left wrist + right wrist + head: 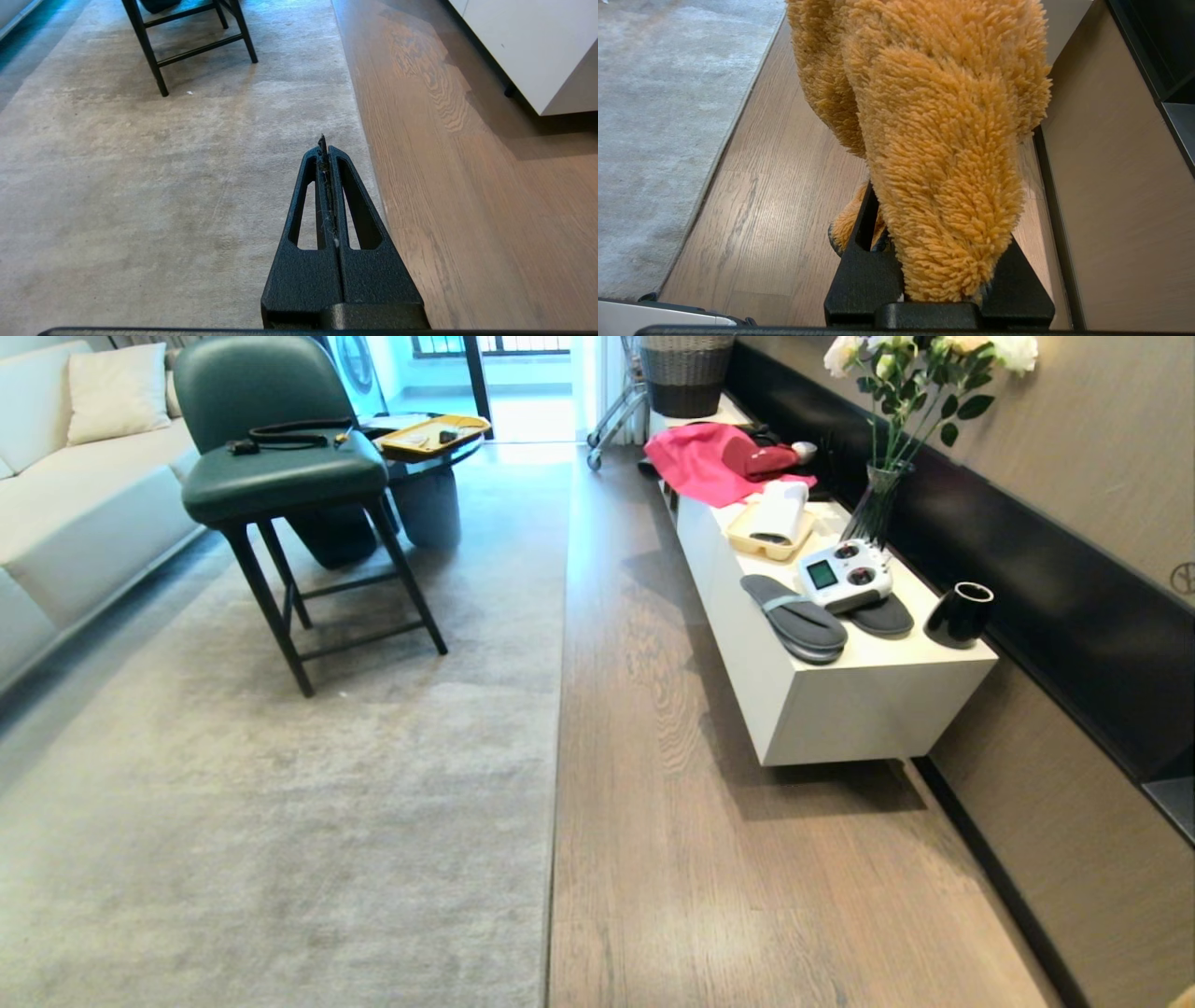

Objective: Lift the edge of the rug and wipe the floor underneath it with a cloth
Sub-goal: Put down the rag

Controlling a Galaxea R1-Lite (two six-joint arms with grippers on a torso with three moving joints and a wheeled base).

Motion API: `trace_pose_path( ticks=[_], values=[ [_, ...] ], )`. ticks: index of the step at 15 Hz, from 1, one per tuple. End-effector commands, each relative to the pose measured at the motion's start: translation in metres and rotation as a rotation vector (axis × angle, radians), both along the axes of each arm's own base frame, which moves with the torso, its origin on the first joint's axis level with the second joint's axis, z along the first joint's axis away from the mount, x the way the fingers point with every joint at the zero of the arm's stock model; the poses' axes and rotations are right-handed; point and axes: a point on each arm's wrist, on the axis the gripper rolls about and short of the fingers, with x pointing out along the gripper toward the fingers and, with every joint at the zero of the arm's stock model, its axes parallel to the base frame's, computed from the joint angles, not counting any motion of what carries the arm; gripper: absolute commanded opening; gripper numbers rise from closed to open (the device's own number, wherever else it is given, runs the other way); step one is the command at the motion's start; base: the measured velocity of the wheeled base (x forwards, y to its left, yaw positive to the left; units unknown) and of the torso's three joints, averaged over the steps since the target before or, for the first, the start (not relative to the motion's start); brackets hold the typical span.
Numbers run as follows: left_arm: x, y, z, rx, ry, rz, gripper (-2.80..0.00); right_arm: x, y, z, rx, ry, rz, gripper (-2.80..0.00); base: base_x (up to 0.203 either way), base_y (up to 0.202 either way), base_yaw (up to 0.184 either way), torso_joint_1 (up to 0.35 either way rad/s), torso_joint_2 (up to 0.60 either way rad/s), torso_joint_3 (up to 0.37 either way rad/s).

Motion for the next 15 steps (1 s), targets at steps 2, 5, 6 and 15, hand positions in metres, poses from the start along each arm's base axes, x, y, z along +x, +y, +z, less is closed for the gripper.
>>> trace_pose_path(
  ticks=[2,5,6,15],
  values=[
    [0.0000,0.0000,0.0000,-0.001,-0.001,0.000,-2.80,0.0001,0.0000,-0.0001,-0.001,0.003,0.002,-2.80,0.000,0.000,0.000,0.000,0.00,0.000],
    [0.0000,0.0000,0.0000,-0.002,-0.001,0.000,-2.80,0.0001,0.0000,-0.0001,-0.001,0.003,0.002,-2.80,0.000,0.000,0.000,0.000,0.00,0.000],
    [0.0000,0.0000,0.0000,-0.001,-0.001,0.000,-2.80,0.0001,0.0000,-0.0001,-0.001,0.003,0.002,-2.80,0.000,0.000,0.000,0.000,0.00,0.000],
    [0.0000,0.0000,0.0000,-0.002,-0.001,0.000,-2.80,0.0001,0.0000,-0.0001,-0.001,0.003,0.002,-2.80,0.000,0.000,0.000,0.000,0.00,0.000]
  ],
)
